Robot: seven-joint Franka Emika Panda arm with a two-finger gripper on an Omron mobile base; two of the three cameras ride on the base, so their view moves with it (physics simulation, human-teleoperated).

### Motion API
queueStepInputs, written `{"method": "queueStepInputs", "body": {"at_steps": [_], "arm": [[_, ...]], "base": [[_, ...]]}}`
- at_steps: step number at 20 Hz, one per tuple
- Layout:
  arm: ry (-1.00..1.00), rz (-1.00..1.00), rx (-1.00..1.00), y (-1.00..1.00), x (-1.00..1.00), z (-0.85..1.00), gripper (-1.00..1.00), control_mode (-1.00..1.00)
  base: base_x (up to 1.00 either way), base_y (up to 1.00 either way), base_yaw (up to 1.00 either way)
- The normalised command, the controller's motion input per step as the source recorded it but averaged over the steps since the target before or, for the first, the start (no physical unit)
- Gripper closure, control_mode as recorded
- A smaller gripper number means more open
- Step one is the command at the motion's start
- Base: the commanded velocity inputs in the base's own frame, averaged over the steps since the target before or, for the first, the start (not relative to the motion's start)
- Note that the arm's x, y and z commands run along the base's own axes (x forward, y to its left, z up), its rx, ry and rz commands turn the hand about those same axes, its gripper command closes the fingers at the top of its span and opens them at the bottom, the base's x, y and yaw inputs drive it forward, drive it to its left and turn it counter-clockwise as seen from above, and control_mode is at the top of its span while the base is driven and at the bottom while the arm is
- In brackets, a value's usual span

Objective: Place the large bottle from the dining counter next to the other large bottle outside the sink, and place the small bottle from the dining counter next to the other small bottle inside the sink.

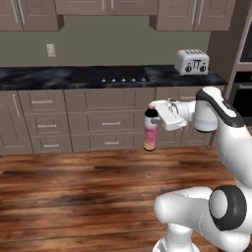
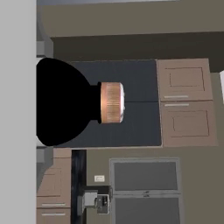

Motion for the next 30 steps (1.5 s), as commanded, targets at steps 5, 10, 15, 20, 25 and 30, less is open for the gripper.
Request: {"method": "queueStepInputs", "body": {"at_steps": [5,10,15,20,25,30], "arm": [[0.0,0.0,0.0,0.0,0.0,0.0,1.0,1.0],[0.0,0.0,0.0,0.0,0.0,0.0,1.0,1.0],[0.0,0.0,0.0,0.0,0.0,0.0,1.0,1.0],[0.0,0.0,0.0,0.0,0.0,0.0,1.0,1.0],[0.0,0.0,0.0,0.0,0.0,0.0,1.0,1.0],[0.0,0.0,0.0,0.0,0.0,0.0,1.0,1.0]], "base": [[0.36,0.01,0.0],[0.51,0.02,0.0],[0.52,0.02,0.0],[0.44,0.0,-0.05],[0.39,0.0,-0.12],[0.35,0.0,-0.16]]}}
